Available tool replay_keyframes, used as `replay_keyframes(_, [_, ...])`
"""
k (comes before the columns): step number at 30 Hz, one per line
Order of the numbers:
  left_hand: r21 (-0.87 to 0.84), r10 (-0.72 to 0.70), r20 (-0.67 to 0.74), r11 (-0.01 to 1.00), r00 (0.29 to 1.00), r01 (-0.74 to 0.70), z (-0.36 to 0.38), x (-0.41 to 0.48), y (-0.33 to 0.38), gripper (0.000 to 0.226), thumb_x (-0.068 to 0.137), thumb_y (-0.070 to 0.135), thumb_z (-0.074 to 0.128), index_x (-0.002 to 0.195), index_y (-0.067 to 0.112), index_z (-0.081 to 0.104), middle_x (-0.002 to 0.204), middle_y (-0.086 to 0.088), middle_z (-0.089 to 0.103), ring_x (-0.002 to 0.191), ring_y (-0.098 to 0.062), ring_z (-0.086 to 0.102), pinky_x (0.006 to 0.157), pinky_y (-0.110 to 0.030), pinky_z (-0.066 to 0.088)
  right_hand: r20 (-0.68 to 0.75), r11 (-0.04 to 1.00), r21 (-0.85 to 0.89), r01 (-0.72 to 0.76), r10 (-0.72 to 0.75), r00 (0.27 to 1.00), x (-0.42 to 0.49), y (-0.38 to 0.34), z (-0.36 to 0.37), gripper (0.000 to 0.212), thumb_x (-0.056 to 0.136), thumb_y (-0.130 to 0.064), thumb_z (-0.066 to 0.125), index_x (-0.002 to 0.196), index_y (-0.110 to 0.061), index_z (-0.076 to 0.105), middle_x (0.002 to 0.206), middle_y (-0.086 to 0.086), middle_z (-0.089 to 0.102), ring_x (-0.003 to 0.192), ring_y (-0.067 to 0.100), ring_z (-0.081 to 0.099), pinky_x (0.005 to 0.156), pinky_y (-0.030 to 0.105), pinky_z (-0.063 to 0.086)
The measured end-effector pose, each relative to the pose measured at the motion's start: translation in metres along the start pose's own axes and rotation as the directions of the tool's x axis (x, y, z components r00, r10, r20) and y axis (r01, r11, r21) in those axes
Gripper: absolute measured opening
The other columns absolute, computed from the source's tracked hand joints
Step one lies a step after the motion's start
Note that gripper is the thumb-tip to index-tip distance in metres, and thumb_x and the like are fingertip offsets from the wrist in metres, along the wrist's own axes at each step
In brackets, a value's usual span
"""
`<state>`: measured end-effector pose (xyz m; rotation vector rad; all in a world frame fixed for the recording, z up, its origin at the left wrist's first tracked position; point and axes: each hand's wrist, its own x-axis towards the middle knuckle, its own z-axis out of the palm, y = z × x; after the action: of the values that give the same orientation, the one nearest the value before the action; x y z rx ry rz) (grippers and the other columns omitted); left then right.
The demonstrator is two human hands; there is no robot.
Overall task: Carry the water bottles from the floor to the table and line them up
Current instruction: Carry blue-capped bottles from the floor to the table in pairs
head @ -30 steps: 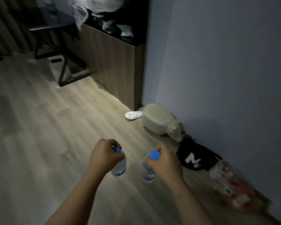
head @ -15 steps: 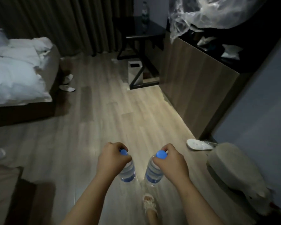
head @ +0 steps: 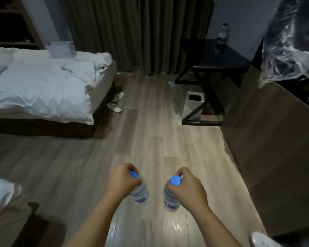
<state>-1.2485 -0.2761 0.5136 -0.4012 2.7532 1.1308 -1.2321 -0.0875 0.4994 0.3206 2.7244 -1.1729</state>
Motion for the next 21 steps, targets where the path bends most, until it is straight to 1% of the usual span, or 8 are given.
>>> replay_keyframes(4, [-0.001, 0.009, -0.056, 1.0, 0.998, -0.009, -0.011, 0.081, 0.012, 0.014, 0.068, 0.012, 0.068, 0.08, 0.021, 0.066, 0.093, -0.009, 0.062, 0.077, -0.022, 0.062, 0.071, -0.04, 0.058, -0.001, 0.999, -0.007, 0.036, -0.036, 0.999, 0.083, -0.034, 0.002, 0.017, 0.073, -0.027, 0.059, 0.086, -0.024, 0.046, 0.071, -0.009, 0.052, 0.065, 0.016, 0.052, 0.056, 0.026, 0.039])
replay_keyframes(7, [-0.003, 0.002, -0.045, 1.0, 0.999, -0.002, -0.019, 0.149, 0.016, 0.014, 0.07, 0.014, 0.068, 0.08, 0.023, 0.065, 0.094, -0.01, 0.062, 0.078, -0.024, 0.064, 0.073, -0.039, 0.058, 0.006, 0.998, -0.014, 0.054, -0.054, 0.999, 0.15, -0.058, 0.014, 0.02, 0.071, -0.029, 0.061, 0.084, -0.024, 0.047, 0.072, -0.009, 0.053, 0.065, 0.016, 0.052, 0.055, 0.026, 0.039])
replay_keyframes(9, [0.008, 0.007, -0.043, 1.0, 0.999, -0.007, -0.026, 0.199, 0.017, 0.014, 0.069, 0.015, 0.067, 0.079, 0.025, 0.066, 0.094, -0.008, 0.063, 0.081, -0.022, 0.064, 0.074, -0.034, 0.057, 0.019, 0.998, -0.036, 0.058, -0.057, 0.998, 0.197, -0.077, 0.024, 0.02, 0.069, -0.03, 0.061, 0.082, -0.025, 0.047, 0.071, -0.008, 0.054, 0.064, 0.014, 0.052, 0.054, 0.026, 0.04])
replay_keyframes(11, [0.06, 0.033, -0.037, 0.998, 0.999, -0.031, -0.036, 0.251, 0.02, 0.016, 0.068, 0.019, 0.067, 0.082, 0.026, 0.068, 0.098, -0.004, 0.061, 0.087, -0.019, 0.061, 0.072, -0.025, 0.05, 0.035, 0.997, -0.071, 0.038, -0.036, 0.999, 0.245, -0.099, 0.033, 0.019, 0.068, -0.032, 0.061, 0.079, -0.026, 0.047, 0.071, -0.008, 0.055, 0.064, 0.012, 0.053, 0.054, 0.025, 0.04])
replay_keyframes(13, [0.098, 0.067, -0.033, 0.993, 0.997, -0.064, -0.049, 0.298, 0.029, 0.019, 0.068, 0.021, 0.066, 0.087, 0.026, 0.069, 0.101, -0.001, 0.057, 0.091, -0.017, 0.059, 0.07, -0.021, 0.041, 0.035, 0.995, -0.095, 0.006, -0.003, 0.999, 0.287, -0.12, 0.037, 0.019, 0.066, -0.035, 0.061, 0.076, -0.026, 0.047, 0.07, -0.008, 0.056, 0.064, 0.011, 0.054, 0.054, 0.026, 0.041])
replay_keyframes(15, [0.108, 0.102, -0.029, 0.989, 0.994, -0.099, -0.064, 0.349, 0.041, 0.021, 0.069, 0.022, 0.066, 0.089, 0.027, 0.069, 0.1, 0.0, 0.053, 0.091, -0.017, 0.059, 0.069, -0.02, 0.039, 0.015, 0.996, -0.093, -0.002, 0.003, 1.0, 0.333, -0.143, 0.039, 0.021, 0.065, -0.037, 0.062, 0.074, -0.026, 0.047, 0.068, -0.007, 0.057, 0.063, 0.011, 0.055, 0.055, 0.027, 0.042])
replay_keyframes(18, [0.154, 0.14, -0.012, 0.979, 0.99, -0.136, -0.083, 0.413, 0.064, 0.02, 0.072, 0.022, 0.064, 0.091, 0.028, 0.067, 0.093, 0.004, 0.043, 0.088, -0.017, 0.057, 0.068, -0.02, 0.037, -0.013, 0.997, -0.08, 0.008, -0.009, 1.0, 0.392, -0.173, 0.039, 0.022, 0.067, -0.037, 0.064, 0.075, -0.026, 0.047, 0.068, -0.007, 0.057, 0.064, 0.011, 0.055, 0.054, 0.027, 0.043])
replay_keyframes(21, [0.201, 0.155, 0.003, 0.968, 0.988, -0.152, -0.094, 0.473, 0.085, 0.02, 0.074, 0.022, 0.064, 0.094, 0.027, 0.066, 0.093, 0.005, 0.04, 0.092, -0.02, 0.059, 0.068, -0.021, 0.036, -0.048, 0.999, -0.051, 0.015, -0.018, 0.999, 0.448, -0.197, 0.036, 0.022, 0.068, -0.036, 0.065, 0.076, -0.028, 0.047, 0.069, -0.009, 0.057, 0.064, 0.009, 0.055, 0.052, 0.025, 0.042])
